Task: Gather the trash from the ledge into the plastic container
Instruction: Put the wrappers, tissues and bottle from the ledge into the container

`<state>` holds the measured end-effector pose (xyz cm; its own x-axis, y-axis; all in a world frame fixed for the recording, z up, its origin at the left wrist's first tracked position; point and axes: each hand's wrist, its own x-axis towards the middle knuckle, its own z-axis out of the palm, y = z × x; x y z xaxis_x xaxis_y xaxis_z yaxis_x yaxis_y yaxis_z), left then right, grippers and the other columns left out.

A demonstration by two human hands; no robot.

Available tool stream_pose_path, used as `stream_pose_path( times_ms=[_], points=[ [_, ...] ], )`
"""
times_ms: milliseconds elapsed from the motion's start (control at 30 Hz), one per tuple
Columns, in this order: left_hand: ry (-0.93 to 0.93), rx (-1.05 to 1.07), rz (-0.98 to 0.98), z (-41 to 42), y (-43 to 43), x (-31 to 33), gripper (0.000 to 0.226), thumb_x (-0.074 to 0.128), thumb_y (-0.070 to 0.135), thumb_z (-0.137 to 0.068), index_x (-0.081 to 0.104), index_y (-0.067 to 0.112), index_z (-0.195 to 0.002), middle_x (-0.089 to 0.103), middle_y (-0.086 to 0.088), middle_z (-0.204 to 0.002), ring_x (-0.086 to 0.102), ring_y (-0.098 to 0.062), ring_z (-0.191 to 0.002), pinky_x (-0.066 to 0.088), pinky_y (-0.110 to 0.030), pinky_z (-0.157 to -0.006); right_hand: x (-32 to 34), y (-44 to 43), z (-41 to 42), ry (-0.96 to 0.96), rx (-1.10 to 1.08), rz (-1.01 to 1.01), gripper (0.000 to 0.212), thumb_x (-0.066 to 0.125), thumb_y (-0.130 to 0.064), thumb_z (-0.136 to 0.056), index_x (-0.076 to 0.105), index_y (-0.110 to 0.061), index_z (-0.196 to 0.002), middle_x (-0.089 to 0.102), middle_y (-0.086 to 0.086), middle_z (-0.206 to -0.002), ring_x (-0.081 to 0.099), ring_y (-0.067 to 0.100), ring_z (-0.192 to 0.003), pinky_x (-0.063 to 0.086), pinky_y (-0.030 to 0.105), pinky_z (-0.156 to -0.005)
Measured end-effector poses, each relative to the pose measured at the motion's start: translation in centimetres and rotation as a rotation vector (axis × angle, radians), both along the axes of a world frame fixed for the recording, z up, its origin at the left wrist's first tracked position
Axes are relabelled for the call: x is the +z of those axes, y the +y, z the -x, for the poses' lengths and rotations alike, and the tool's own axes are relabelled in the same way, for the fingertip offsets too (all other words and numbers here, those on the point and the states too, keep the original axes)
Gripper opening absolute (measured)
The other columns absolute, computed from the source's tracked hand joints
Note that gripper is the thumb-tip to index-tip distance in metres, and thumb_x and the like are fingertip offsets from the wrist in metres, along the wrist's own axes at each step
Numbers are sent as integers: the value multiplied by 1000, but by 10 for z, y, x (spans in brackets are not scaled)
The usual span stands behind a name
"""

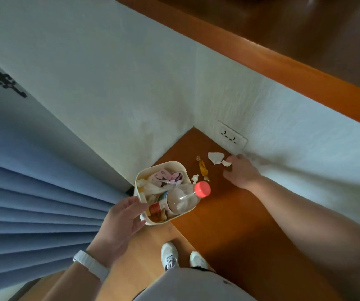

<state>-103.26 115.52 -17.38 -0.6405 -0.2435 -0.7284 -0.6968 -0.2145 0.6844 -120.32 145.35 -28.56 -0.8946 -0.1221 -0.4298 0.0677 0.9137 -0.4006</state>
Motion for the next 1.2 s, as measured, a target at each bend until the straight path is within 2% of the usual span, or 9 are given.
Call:
stream_pose_path(
  times_ms=[167, 333, 433, 567, 667, 800, 900, 1133, 1200],
  points=[
    [8, 74, 43, 0, -2, 2, 20, 56, 9, -99, 67, 0, -113, 74, -24, -112, 67, -30, -104, 45, -53, -109, -32, -8, 20, 87, 112, -141, 59, 57, -28, -92, 37, -16, -146, 38, 13, -146, 46, 36, -128, 52, 47, -94],
    [8, 118, 74, -1, -1, 2, 15, 56, 7, -98, 67, 1, -106, 77, -20, -101, 68, -27, -97, 46, -51, -106, -52, -14, 39, 118, 257, -212, 56, 57, -25, -91, 42, -13, -143, 47, 20, -136, 51, 38, -119, 48, 45, -95],
    [9, 129, 76, -3, 2, 1, 13, 55, 5, -98, 67, 2, -101, 79, -13, -89, 69, -25, -88, 49, -48, -99, -58, -14, 39, 122, 227, -151, 37, 55, -19, -93, 54, -9, -129, 52, 18, -125, 54, 34, -110, 46, 41, -89],
    [-3, 126, 65, -3, 8, -2, 14, 56, 5, -97, 65, 0, -106, 79, -13, -91, 71, -21, -85, 51, -42, -92, -63, -8, 31, 119, 206, -70, 20, 52, -9, -93, 59, -3, -111, 58, 16, -113, 58, 31, -100, 47, 36, -82],
    [-11, 86, 45, -2, 13, -6, 15, 56, 6, -97, 65, -1, -108, 80, -10, -90, 74, -15, -79, 52, -39, -88, -61, -2, 19, 109, 160, -53, 16, 49, -8, -95, 61, -1, -103, 58, 16, -105, 57, 29, -92, 39, 31, -73],
    [-18, 62, 39, -1, 18, -7, 19, 58, 7, -97, 65, 0, -113, 78, -16, -101, 71, -23, -93, 51, -41, -93, -53, 6, 0, 53, 53, -48, 15, 48, -11, -97, 62, -7, -99, 58, 9, -102, 57, 20, -86, 44, 31, -69],
    [-13, 35, 37, -1, 21, -5, 19, 58, 8, -97, 65, 1, -113, 79, -15, -99, 71, -24, -97, 51, -42, -96, -40, 7, -9, 56, -43, 31, 14, 50, -12, -95, 64, -11, -97, 60, 5, -100, 59, 19, -90, 53, 38, -77],
    [0, -36, 28, 1, 24, 0, 16, 58, 11, -98, 67, 2, -109, 79, -13, -96, 70, -23, -103, 45, -47, -107, 40, -11, -20, 284, 14, 354, 5, 62, -19, -93, 64, -17, -97, 57, -7, -91, 54, 8, -80, 39, 23, -65],
    [-7, -73, 20, 1, 25, -1, 20, 58, 13, -98, 67, 2, -112, 78, -14, -103, 70, -24, -107, 44, -49, -110, 69, -22, -23, 295, 42, 391, 2, 65, -20, -91, 65, -20, -93, 57, -12, -90, 55, 8, -77, 42, 23, -62]
  ],
)
